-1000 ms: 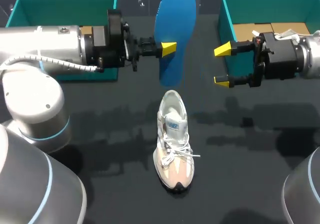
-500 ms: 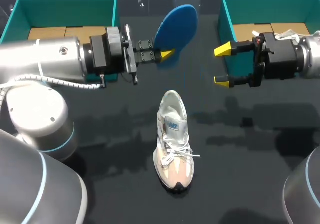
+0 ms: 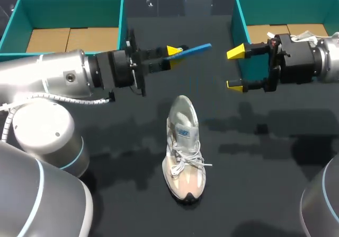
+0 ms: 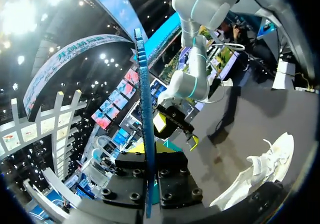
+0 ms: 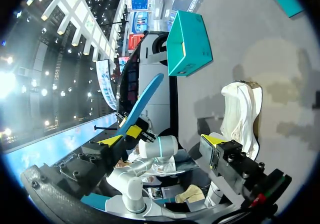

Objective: Take the shoe out of the shoebox, open the shoe tongue, remove and reinsert the insole, then place the shoe into the shoebox

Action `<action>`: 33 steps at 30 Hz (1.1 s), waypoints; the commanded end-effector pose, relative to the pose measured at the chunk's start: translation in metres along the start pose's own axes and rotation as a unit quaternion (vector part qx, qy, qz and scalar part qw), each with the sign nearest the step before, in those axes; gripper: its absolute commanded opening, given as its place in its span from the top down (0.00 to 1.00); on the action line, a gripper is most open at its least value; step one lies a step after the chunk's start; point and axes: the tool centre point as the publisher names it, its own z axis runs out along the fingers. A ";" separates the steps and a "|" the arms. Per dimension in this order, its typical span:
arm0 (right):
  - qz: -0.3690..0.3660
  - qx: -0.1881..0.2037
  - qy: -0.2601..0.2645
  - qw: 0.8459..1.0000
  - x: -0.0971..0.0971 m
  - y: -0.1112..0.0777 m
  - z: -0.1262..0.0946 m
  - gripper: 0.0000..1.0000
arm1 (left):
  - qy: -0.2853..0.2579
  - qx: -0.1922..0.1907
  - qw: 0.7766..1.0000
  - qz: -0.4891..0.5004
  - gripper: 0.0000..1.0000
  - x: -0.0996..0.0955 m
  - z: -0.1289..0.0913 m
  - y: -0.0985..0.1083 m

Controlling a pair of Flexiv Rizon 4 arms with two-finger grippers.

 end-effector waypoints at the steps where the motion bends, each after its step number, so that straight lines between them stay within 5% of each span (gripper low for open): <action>1: 0.000 -0.001 -0.001 1.000 0.000 -0.001 0.001 0.00 | -0.021 0.047 0.961 0.270 1.00 0.005 -0.003 0.002; 19: -0.013 0.007 -0.021 1.000 0.005 -0.001 0.004 0.00 | 0.017 0.040 0.929 0.368 1.00 -0.002 0.011 0.031; 33: -0.054 0.014 -0.033 0.998 0.003 -0.004 0.025 0.00 | 0.044 0.050 0.934 0.351 1.00 0.006 0.025 0.045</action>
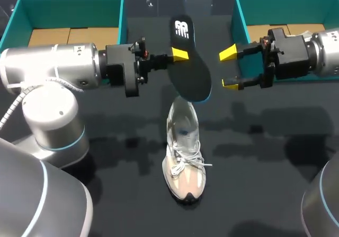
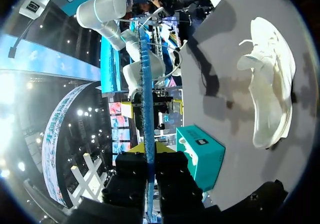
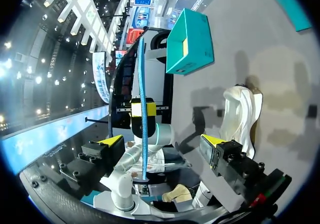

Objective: Take the shoe out of the shoebox, open the shoe tongue, remove and reinsert the insole, then place the shoe into the shoebox

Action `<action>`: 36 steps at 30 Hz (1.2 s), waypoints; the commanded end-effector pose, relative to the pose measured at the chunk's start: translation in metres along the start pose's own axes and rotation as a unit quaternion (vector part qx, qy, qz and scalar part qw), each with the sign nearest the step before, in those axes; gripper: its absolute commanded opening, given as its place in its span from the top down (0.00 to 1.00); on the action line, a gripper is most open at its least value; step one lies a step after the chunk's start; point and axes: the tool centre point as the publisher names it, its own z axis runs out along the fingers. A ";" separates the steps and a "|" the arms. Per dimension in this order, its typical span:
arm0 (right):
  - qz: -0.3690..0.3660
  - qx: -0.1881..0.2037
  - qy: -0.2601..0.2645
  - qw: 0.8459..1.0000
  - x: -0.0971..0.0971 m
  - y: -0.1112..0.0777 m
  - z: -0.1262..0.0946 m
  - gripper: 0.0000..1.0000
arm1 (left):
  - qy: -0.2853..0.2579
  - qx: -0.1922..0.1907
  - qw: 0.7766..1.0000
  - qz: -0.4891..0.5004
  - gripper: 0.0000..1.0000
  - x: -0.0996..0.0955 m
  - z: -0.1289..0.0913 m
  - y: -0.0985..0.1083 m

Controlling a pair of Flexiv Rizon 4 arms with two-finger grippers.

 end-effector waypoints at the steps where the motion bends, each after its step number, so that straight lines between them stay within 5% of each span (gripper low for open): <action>1: -0.009 0.001 0.003 1.000 -0.003 0.003 0.011 0.00 | 0.001 0.009 1.000 -0.001 1.00 0.002 0.007 0.002; 11: -0.024 0.022 0.013 0.999 -0.001 0.013 0.031 0.02 | -0.004 0.021 1.000 0.001 1.00 0.009 0.018 0.003; 20: -0.024 0.034 0.019 0.999 0.003 0.014 0.045 0.51 | -0.008 0.025 1.000 0.010 1.00 0.017 0.025 0.008; 36: -0.007 0.039 0.027 0.999 0.003 0.018 0.056 0.59 | -0.016 0.008 1.000 0.016 1.00 0.021 0.029 0.016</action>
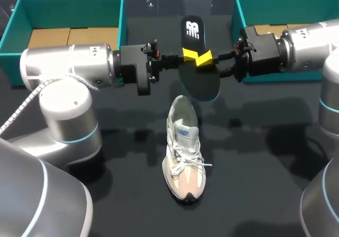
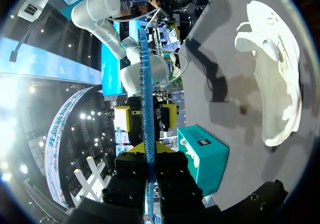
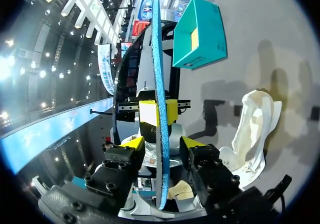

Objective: Take the shoe out of the shoebox, open the shoe tongue, remove and reinsert the insole, then place the shoe into the shoebox

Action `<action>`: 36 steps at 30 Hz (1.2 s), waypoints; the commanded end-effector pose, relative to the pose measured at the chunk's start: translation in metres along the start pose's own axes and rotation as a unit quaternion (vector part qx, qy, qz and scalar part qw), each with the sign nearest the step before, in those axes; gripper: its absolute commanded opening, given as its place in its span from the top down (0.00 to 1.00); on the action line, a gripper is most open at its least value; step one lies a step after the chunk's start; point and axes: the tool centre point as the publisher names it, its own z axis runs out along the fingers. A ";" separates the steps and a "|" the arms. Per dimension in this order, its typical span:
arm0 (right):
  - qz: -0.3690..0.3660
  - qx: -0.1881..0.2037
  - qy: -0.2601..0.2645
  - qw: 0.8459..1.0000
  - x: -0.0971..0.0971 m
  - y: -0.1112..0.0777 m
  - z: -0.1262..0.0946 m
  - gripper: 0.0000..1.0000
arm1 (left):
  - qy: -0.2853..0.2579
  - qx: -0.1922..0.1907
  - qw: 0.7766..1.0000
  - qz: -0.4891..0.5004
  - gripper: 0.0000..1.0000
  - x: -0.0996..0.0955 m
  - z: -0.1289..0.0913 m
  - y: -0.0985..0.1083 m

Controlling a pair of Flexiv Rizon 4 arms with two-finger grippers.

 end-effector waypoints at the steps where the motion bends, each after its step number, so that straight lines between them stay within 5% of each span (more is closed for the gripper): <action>1: 0.001 0.003 0.000 1.000 -0.001 0.004 0.005 0.64 | -0.003 -0.002 1.000 0.002 1.00 0.002 0.003 0.000; 5: 0.001 0.003 0.000 1.000 0.000 0.005 0.005 0.73 | -0.003 -0.003 1.000 0.005 1.00 0.002 0.004 0.001; 9: 0.001 0.002 0.000 1.000 0.000 0.005 0.005 1.00 | -0.002 -0.004 1.000 0.008 1.00 0.002 0.004 0.002; 17: -0.008 0.005 0.008 1.000 -0.002 0.006 0.003 1.00 | 0.000 -0.003 1.000 0.011 1.00 0.003 0.005 0.001; 18: -0.009 0.005 0.009 1.000 -0.003 0.006 0.003 1.00 | 0.000 -0.003 1.000 0.010 0.73 0.003 0.005 0.001; 19: -0.012 0.006 0.011 1.000 -0.003 0.006 0.002 1.00 | -0.001 -0.004 1.000 0.006 0.02 0.002 0.002 0.000; 31: -0.037 0.001 0.022 0.999 -0.007 0.015 -0.020 1.00 | 0.055 -0.020 0.998 -0.025 0.00 0.005 -0.066 -0.003; 36: -0.036 0.000 0.026 0.999 -0.009 0.017 -0.021 1.00 | 0.055 -0.020 0.998 -0.025 0.00 0.005 -0.066 -0.003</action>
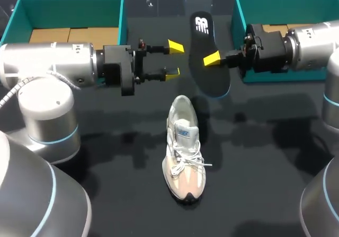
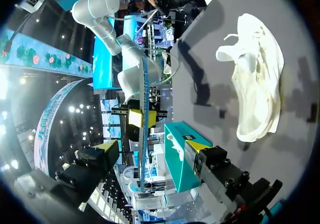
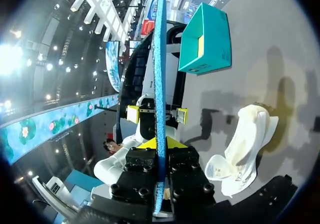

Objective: Take the shoe out of the shoebox, open the shoe tongue, remove and reinsert the insole, then place the shoe into the shoebox

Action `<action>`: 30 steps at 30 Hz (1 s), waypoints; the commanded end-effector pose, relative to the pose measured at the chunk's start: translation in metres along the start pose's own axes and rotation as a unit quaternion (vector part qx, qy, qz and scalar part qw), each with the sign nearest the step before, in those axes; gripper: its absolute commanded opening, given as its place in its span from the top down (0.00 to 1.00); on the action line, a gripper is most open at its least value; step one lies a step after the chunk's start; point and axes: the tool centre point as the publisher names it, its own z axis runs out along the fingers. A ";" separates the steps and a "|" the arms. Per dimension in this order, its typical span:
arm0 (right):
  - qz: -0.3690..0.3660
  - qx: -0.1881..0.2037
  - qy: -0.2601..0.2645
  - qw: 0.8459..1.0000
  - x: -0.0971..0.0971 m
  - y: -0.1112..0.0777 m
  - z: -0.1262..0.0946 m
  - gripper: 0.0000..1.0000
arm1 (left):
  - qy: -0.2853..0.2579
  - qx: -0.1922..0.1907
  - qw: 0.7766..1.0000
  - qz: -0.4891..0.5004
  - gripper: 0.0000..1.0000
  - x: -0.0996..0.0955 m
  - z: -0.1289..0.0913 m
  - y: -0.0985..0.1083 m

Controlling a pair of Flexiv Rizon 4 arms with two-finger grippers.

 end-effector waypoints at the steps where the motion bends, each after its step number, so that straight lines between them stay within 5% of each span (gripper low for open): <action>1: 0.000 0.000 0.001 1.000 -0.001 0.000 0.000 1.00 | 0.000 0.001 1.000 0.001 0.00 0.000 -0.022 -0.005; 13: 0.000 0.000 0.001 1.000 -0.001 0.000 0.000 1.00 | 0.000 0.001 1.000 0.001 0.00 0.000 -0.022 -0.005; 16: -0.029 -0.014 -0.016 0.999 -0.007 0.001 -0.005 1.00 | 0.031 -0.030 0.995 -0.095 0.00 -0.003 -0.025 -0.004; 24: -0.083 -0.033 -0.027 0.996 -0.017 0.010 -0.011 1.00 | 0.198 -0.104 0.926 -0.303 0.00 0.006 -0.057 -0.009; 30: -0.105 -0.022 -0.021 0.994 -0.029 0.027 -0.008 1.00 | 0.273 -0.130 0.871 -0.387 0.00 0.020 -0.068 -0.013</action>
